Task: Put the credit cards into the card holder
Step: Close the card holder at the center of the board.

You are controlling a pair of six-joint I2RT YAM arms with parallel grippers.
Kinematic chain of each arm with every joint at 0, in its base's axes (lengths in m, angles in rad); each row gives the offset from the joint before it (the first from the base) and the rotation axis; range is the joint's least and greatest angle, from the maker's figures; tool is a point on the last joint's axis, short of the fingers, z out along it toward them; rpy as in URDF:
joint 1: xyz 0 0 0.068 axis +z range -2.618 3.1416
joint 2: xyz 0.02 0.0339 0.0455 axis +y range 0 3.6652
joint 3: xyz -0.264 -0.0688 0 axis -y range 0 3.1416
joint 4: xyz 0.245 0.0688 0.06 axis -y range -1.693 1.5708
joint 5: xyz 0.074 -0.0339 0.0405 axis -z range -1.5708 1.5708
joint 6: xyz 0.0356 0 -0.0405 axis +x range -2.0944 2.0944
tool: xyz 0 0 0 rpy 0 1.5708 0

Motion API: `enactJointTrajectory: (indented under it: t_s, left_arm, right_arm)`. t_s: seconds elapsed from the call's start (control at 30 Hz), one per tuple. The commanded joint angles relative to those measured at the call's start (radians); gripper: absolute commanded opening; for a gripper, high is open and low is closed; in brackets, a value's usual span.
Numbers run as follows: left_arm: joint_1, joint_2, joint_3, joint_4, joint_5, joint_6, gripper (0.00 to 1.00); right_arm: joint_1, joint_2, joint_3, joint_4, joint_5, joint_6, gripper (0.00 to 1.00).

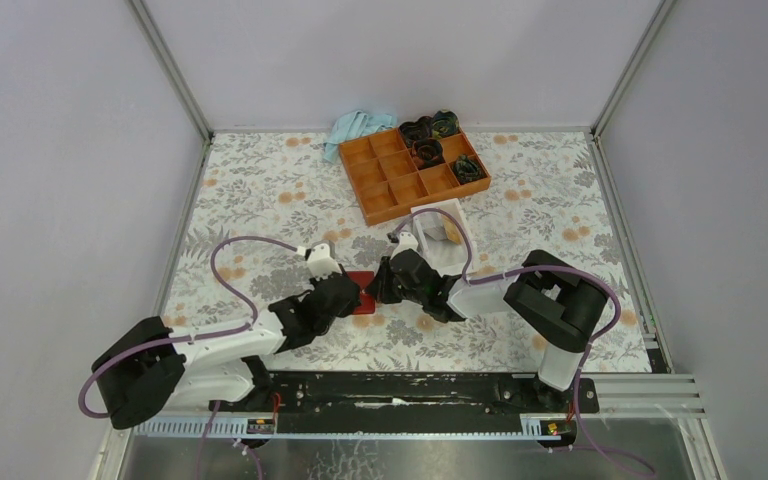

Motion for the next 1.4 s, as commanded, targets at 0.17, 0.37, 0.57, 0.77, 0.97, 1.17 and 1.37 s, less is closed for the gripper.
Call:
enactJointTrajectory:
  t_s: [0.17,0.37,0.57,0.77,0.97,1.17,1.37]
  left_arm:
    - [0.001,0.021,0.019,0.042,0.028,0.004,0.11]
    - [0.001,0.044,0.035,0.046,0.033,0.013,0.09]
    - [0.000,0.013,0.070,0.020,0.023,0.036,0.09]
    - [0.000,0.014,0.075,0.014,0.020,0.034,0.05]
    - [0.001,0.089,0.052,0.042,0.015,0.019,0.02]
    - [0.001,0.294,0.060,0.081,0.040,-0.013,0.00]
    - [-0.001,0.219,0.033,0.093,-0.016,-0.015,0.00]
  right_arm:
    - [0.008,0.014,0.033,-0.039,-0.006,-0.023,0.00]
    - [0.009,0.010,0.031,-0.042,-0.003,-0.026,0.00]
    - [0.008,0.011,0.034,-0.045,-0.004,-0.028,0.00]
    - [0.008,0.016,0.034,-0.043,-0.005,-0.027,0.00]
    - [0.008,0.019,0.033,-0.040,-0.009,-0.025,0.00]
    - [0.008,0.024,0.037,-0.039,-0.013,-0.024,0.00]
    - [0.008,0.018,0.030,-0.037,-0.013,-0.026,0.00]
